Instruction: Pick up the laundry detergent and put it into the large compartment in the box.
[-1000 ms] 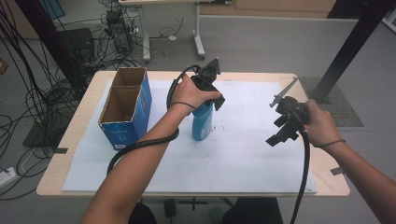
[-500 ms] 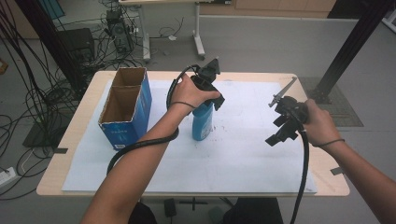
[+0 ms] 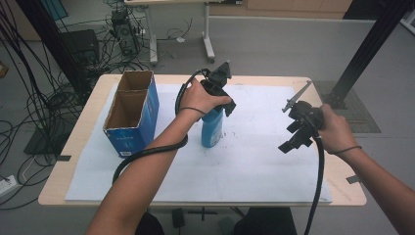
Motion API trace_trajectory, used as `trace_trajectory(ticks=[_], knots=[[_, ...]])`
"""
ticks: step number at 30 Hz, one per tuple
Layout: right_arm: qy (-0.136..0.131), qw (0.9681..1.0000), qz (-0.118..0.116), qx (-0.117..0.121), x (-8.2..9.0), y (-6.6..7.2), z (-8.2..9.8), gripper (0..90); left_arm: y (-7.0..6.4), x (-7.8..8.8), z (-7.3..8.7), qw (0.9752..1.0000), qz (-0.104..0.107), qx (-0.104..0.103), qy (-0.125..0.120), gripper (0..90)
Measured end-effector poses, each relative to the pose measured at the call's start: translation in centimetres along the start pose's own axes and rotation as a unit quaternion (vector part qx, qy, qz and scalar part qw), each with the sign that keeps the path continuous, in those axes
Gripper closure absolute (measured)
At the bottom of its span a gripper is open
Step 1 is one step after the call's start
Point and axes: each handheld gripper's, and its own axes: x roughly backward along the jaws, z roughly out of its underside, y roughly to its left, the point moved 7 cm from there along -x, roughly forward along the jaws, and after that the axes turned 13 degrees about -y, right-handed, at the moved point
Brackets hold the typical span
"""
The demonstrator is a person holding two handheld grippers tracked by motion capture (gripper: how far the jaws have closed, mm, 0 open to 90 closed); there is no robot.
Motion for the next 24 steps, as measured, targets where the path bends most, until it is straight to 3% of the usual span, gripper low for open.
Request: trace_trajectory(ticks=[24], knots=[[-0.002,1.0000,0.000,-0.003,-0.08,-0.11,0.04,7.6,0.19,-0.25,0.31,1.0000,-0.007,0.000,0.005,9.0]])
